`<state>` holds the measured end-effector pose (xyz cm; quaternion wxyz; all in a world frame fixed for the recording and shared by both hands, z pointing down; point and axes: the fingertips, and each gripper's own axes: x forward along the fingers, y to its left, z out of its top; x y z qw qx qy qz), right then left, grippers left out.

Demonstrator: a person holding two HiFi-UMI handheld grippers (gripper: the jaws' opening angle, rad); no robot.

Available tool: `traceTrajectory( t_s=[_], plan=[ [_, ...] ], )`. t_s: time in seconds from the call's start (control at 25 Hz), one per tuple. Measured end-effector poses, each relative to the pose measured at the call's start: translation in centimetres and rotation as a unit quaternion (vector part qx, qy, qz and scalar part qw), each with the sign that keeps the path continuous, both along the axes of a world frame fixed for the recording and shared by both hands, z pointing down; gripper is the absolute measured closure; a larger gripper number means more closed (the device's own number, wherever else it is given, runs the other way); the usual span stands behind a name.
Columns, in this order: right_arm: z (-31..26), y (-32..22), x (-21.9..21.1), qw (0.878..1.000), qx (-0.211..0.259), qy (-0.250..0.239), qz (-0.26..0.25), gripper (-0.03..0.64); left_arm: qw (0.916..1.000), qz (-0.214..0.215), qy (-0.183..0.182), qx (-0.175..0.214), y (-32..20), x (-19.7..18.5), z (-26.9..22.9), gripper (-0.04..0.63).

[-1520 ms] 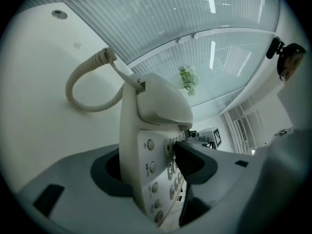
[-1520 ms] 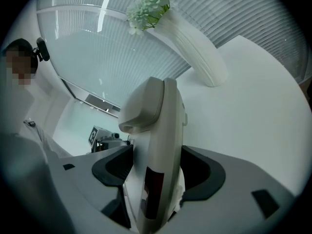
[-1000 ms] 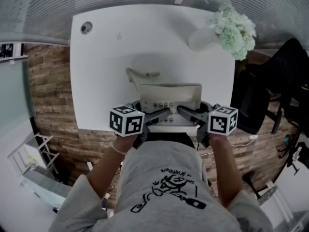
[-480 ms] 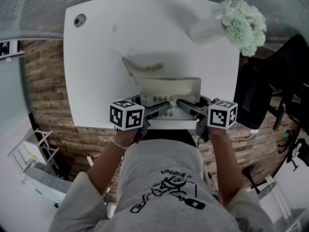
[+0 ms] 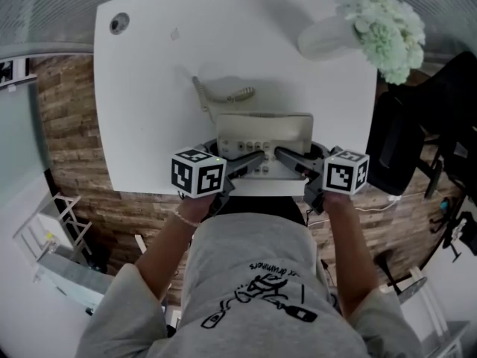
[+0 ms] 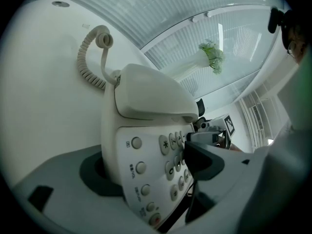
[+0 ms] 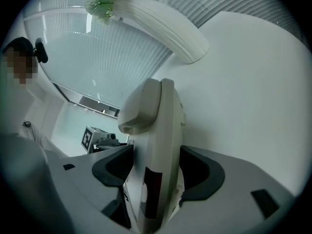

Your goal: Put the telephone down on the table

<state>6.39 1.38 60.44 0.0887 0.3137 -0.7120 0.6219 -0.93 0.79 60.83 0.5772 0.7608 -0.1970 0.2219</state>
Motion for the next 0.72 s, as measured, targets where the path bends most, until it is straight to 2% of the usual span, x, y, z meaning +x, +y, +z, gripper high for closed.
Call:
traceTrajectory(
  t_s=[0.28,0.72],
  plan=[
    [0.55,-0.01,0.12,1.000,-0.001,-0.006,0.003,0.304,1.0000,0.001,-0.008,0.005,-0.06,0.12,0.32,0.219],
    [0.87,-0.21,0.27,1.000,-0.003,-0.018,0.005,0.304,0.9988,-0.008,-0.044,0.021,-0.41,0.01,0.32,0.202]
  ],
)
